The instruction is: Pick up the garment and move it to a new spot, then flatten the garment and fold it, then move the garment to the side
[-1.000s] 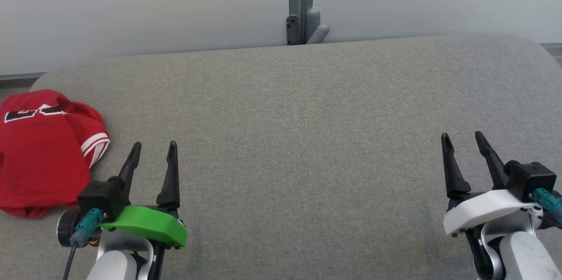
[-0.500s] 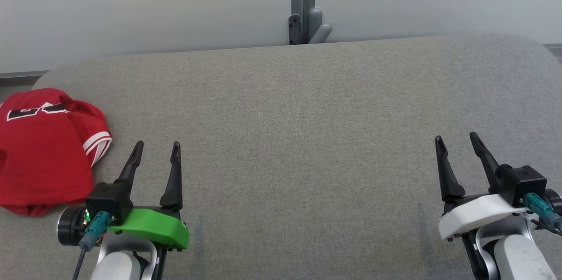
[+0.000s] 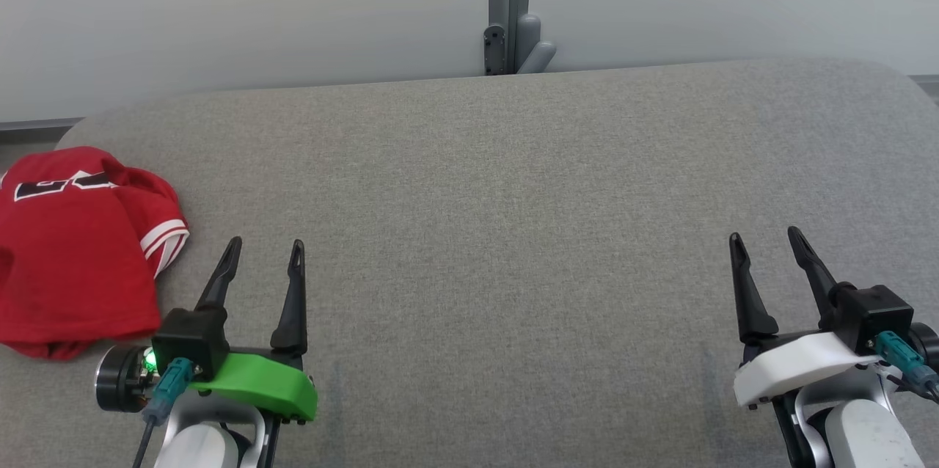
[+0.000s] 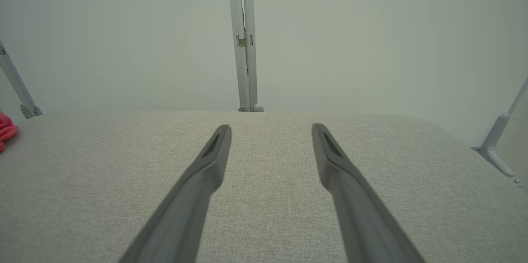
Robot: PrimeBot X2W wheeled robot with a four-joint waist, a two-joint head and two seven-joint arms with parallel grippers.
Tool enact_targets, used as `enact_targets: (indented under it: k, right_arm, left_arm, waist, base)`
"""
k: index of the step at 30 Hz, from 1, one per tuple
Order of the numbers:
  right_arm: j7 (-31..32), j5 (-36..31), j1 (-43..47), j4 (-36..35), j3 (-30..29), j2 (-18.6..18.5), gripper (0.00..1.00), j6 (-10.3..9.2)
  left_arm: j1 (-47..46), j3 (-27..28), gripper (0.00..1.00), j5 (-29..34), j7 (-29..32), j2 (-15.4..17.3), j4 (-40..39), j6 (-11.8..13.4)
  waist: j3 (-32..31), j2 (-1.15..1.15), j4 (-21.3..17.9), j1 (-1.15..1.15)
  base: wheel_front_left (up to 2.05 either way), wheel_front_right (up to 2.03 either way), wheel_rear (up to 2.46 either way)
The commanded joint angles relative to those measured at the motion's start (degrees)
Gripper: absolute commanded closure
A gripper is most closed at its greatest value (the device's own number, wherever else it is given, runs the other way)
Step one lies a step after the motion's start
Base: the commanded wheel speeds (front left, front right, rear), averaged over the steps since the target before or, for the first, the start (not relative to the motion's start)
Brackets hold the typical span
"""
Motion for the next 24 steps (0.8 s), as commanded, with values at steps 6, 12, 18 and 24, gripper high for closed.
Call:
enact_targets:
  k: [6,12,18,24]
  right_arm:
    - [-0.28,1.02,0.54,0.11,-0.56,0.36,0.0,0.0]
    - [-0.44,1.07,0.5,0.2,-0.59,0.42,0.0,0.0]
    - [-0.34,1.23,-0.16,-0.19,-0.16,0.52,0.0,0.0]
    - [-0.31,1.74,-0.79,-1.42,1.43,0.65,0.0,0.0]
  left_arm:
    - [0.53,-0.05,0.0,-0.63,-0.54,0.25,-0.02,0.48]
    - [0.31,-0.21,0.0,-0.92,-0.43,0.35,0.03,0.65]
    - [-0.37,0.31,0.0,-1.61,-0.75,0.04,0.14,1.19]
    - [-1.11,1.35,0.0,-2.52,-1.39,-0.09,0.24,1.79]
  waist:
    - [0.16,0.0,-0.06,0.0]
    - [0.27,0.0,0.08,0.0]
    - [0.41,0.0,1.28,0.0]
    - [0.78,0.0,5.11,0.0]
  base:
    - [0.0,0.0,0.0]
    - [0.0,0.0,0.0]
    - [0.0,0.0,0.0]
    - [0.0,0.0,0.0]
